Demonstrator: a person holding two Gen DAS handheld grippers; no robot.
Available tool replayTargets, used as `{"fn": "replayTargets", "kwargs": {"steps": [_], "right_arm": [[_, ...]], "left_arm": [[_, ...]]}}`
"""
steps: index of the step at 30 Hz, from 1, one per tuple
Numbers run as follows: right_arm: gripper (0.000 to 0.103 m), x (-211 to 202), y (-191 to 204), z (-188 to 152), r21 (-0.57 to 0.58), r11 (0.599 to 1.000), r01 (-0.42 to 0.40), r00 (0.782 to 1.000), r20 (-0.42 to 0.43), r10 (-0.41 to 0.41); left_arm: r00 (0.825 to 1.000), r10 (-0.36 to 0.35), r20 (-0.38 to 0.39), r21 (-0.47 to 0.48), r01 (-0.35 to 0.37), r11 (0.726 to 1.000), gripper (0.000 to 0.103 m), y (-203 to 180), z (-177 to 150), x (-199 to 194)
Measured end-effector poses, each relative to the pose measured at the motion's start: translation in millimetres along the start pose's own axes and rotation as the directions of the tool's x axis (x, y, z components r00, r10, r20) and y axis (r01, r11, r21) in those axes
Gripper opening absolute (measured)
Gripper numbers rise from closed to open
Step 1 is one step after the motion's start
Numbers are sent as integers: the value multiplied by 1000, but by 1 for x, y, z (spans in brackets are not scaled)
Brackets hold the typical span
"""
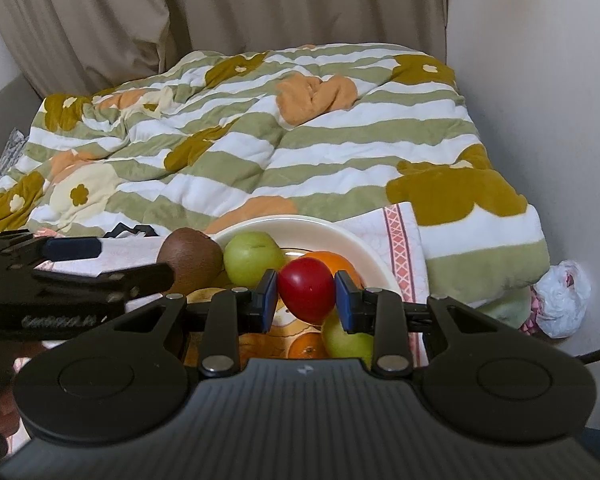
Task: Organize fruits
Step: 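Lower both fruits into the bowl and open both tools, then withdraw both tools from the bowl toward the last tomato and tangerine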
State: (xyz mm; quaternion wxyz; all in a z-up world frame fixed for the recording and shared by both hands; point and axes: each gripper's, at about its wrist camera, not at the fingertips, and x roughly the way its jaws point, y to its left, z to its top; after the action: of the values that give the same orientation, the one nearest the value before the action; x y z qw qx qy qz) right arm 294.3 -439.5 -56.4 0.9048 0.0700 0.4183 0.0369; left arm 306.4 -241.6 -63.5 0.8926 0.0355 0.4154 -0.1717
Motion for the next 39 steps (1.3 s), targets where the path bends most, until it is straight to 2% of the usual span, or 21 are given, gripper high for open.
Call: {"fn": "replayTargets", "kwargs": {"steps": [18,19,20,21,22,23,24,32,39], "right_arm": [[47,31,27,-4,-66,997,-31,999,-10,30],[49,30,29,-4,-70,997,-33,999,-2,33],[58,28,30,-4,-76,996,-40,999,6,41],[74,26,32,-5,-79,996,-44,999,13,45],[84,23,34,-5,-80,996,-41,999,24,43],[99,18,35,-5,-79,996,-30,999,42,33],[103,14,37,-6,-80,997,-20,998,62,25],[103,-15,38,-14,-71,997,-12,997,78,18],[103,-62,41,-25,-78,997,-16,993,119,25]], "left_arm": [[999,43,-14,-33,-43,999,98,15,-35,-27],[999,45,-12,-35,-46,998,98,15,-36,-29],[999,47,-11,-39,-48,998,98,16,-37,-31],[999,49,-9,-43,-49,998,98,16,-38,-33],[999,50,-7,-48,-51,998,98,17,-39,-35],[999,52,-6,-53,-52,997,98,17,-41,-37],[999,55,-3,-58,-55,997,98,18,-42,-40],[996,86,33,-75,-84,994,98,14,-52,-70],[989,116,95,-108,-105,989,98,7,-68,-113]]}}
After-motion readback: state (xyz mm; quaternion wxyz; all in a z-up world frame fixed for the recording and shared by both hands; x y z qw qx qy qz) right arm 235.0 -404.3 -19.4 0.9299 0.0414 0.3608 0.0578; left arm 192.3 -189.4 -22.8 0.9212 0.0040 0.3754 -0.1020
